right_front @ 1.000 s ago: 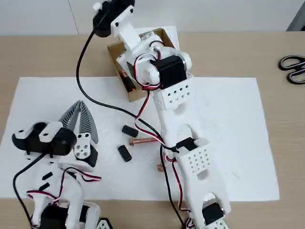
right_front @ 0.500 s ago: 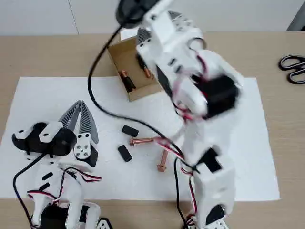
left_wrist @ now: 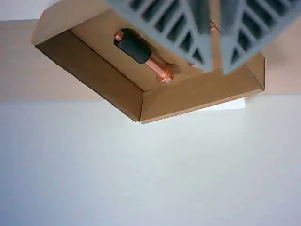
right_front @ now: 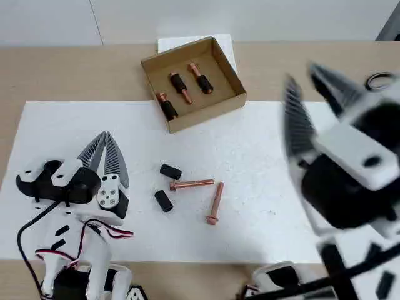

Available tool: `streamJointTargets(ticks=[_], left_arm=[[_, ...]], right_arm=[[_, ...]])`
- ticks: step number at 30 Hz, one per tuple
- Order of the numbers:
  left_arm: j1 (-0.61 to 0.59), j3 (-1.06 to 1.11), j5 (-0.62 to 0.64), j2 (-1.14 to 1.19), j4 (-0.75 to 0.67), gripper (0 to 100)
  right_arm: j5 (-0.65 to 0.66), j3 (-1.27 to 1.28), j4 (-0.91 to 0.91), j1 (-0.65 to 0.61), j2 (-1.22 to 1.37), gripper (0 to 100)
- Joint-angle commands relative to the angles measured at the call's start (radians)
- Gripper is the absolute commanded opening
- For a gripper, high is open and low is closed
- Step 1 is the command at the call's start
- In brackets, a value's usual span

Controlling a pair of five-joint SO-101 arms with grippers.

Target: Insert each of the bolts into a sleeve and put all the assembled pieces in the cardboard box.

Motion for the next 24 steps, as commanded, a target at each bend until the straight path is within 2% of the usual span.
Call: streamJointTargets(ticks=[1,4,9,13,18,22,24], left_arm=[[0.008,-0.004,0.005,-0.002,-0.025,1],[0.008,-0.004,0.005,-0.002,-0.023,1],[0.008,-0.004,0.006,-0.002,-0.021,1],[0.008,-0.004,0.006,-0.002,-0.021,1],[0.008,-0.002,0.006,-0.002,-0.021,1],[0.008,-0.002,0.015,-0.002,-0.021,1],[0.008,-0.002,0.063,-0.002,-0.020,1]], right_arm=[[0.005,0.391,-0.018,0.084,-0.225,8.4],[-0.002,0.706,-0.156,0.088,-0.303,10.7],[0.003,1.151,-0.450,0.088,-0.415,23.9],[0.000,1.482,-0.630,0.062,-0.476,26.3],[-0.017,1.705,-0.750,-0.064,-0.555,26.3],[-0.138,1.769,-0.751,-0.087,-0.628,26.3],[-0.190,1.806,-0.733,-0.088,-0.625,26.3]])
